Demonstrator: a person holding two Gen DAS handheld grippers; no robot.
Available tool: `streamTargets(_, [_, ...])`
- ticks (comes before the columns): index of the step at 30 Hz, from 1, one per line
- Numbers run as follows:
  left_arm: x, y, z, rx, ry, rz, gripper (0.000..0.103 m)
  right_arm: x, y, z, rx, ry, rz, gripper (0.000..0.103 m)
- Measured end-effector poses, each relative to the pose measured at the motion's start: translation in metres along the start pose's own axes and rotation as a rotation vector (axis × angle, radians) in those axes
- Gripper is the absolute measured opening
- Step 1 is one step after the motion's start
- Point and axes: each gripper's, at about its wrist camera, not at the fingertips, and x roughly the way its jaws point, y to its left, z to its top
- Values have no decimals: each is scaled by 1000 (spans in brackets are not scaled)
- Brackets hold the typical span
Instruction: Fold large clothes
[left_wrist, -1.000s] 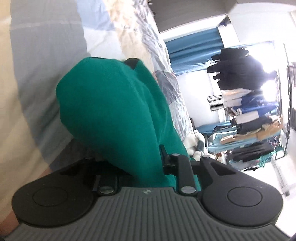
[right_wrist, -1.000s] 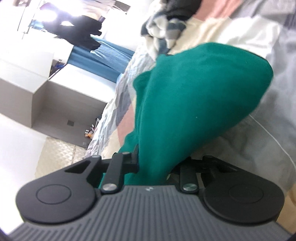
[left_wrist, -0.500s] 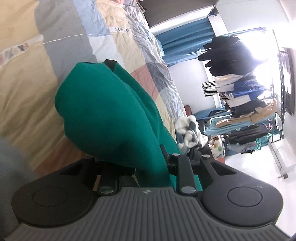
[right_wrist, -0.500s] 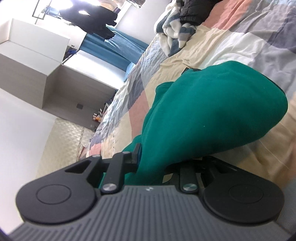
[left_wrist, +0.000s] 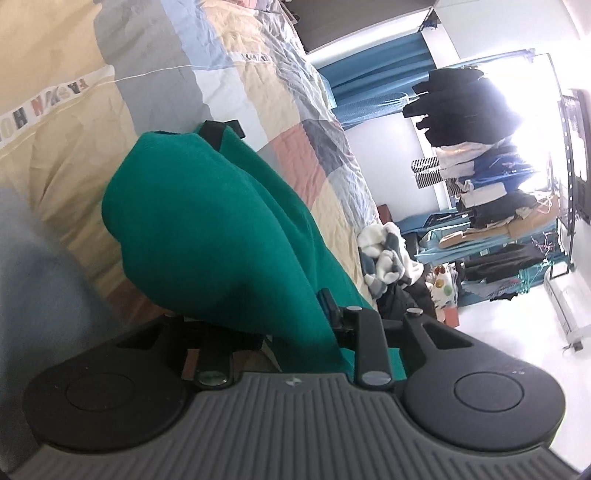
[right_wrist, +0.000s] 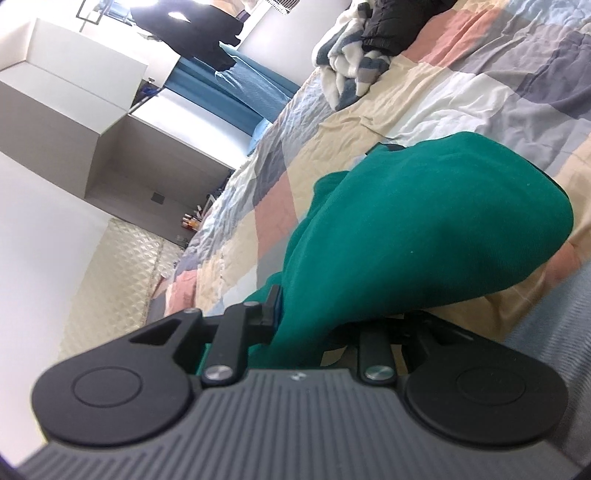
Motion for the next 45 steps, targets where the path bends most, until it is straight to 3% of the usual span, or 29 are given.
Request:
streamTargets(4, [18,-16,22,3,-4,7,38,12,8,14,17,4,21,32])
streamTargets(11, [76,-38,63,17,7,124,41,62,18,46,84,30,12,39])
streamTargets(16, [121,-39,92,-22,18,157,44,103,14,68,132,49,-10,44])
streamTargets(21, [168,-35,114,20,20,190,44,138,13,87,134,70,-16,47])
streamTargets(25, [198,-30,121,68,12,183,44,161,7,94,94,57,-16,47])
streamTargets(30, [229,-21,132,112,9,158,45,195,-17,102,134,87,-6,45])
streamTargets(38, [258,-25,142,198,8,181,45,221,-19,103,81,88,-22,45])
streamTargets(45, [250,-24,138,177,-7,155,45,212,-17,107,94,88,-6,45])
